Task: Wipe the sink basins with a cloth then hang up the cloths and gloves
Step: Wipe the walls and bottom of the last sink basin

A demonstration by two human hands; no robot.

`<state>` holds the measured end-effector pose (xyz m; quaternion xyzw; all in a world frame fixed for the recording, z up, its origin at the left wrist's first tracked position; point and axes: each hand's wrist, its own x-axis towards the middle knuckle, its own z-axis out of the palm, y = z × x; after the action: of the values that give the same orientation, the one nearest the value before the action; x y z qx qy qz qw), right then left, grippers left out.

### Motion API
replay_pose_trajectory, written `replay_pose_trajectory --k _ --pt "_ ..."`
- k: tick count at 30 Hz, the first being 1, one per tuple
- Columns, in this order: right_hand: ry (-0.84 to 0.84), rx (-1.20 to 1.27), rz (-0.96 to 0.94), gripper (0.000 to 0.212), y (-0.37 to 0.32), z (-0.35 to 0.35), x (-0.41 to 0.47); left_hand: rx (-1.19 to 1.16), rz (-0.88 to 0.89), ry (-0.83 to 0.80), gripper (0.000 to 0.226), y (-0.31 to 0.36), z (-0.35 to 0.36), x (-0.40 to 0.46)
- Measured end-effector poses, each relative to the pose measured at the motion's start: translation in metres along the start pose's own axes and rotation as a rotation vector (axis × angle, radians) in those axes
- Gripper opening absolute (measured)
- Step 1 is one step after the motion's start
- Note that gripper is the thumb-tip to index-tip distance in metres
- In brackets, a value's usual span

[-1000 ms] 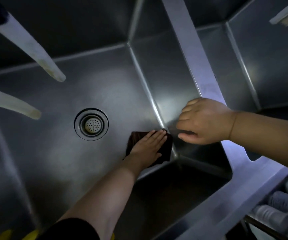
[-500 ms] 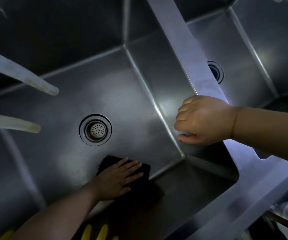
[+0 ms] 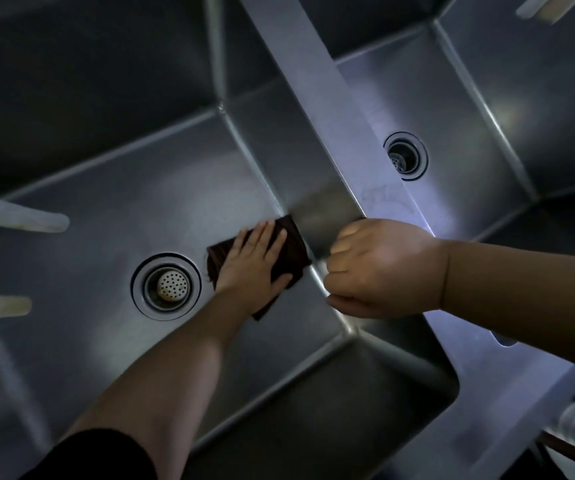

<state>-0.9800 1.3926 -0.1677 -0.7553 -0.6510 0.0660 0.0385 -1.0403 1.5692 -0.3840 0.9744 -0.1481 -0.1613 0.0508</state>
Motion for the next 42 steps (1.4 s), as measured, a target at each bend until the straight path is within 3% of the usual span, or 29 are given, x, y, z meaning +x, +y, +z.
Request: replay_pose_trajectory --k 7,17,24,29,31,35,42 --pt "-0.011 0.002 -0.009 0.031 -0.001 -0.002 0.002 -0.018 -0.2 0.104 0.076 -0.055 -0.003 0.011" --pt "-0.028 -0.047 -0.044 0.033 -0.003 -0.002 0.005 -0.127 -0.422 0.129 0.075 -0.153 0.0 -0.083" --pt "-0.085 -0.078 -0.02 0.037 -0.005 -0.003 0.006 -0.311 -0.857 -0.015 0.077 -0.134 0.009 -0.162" --pt "-0.355 -0.196 0.032 0.025 -0.019 -0.011 0.017 -0.409 -1.021 -0.26 0.084 -0.078 0.024 -0.211" --pt "-0.419 -0.211 0.094 0.021 -0.028 -0.01 0.024 -0.432 -1.02 -0.331 0.087 -0.054 0.031 -0.224" --pt "-0.254 0.028 0.151 0.015 -0.053 0.007 0.051 -0.427 -0.896 -0.333 0.089 -0.025 0.04 -0.224" --pt "-0.177 0.352 0.394 0.031 -0.092 0.062 0.092 -0.289 -0.466 -0.263 0.102 -0.034 0.03 -0.171"
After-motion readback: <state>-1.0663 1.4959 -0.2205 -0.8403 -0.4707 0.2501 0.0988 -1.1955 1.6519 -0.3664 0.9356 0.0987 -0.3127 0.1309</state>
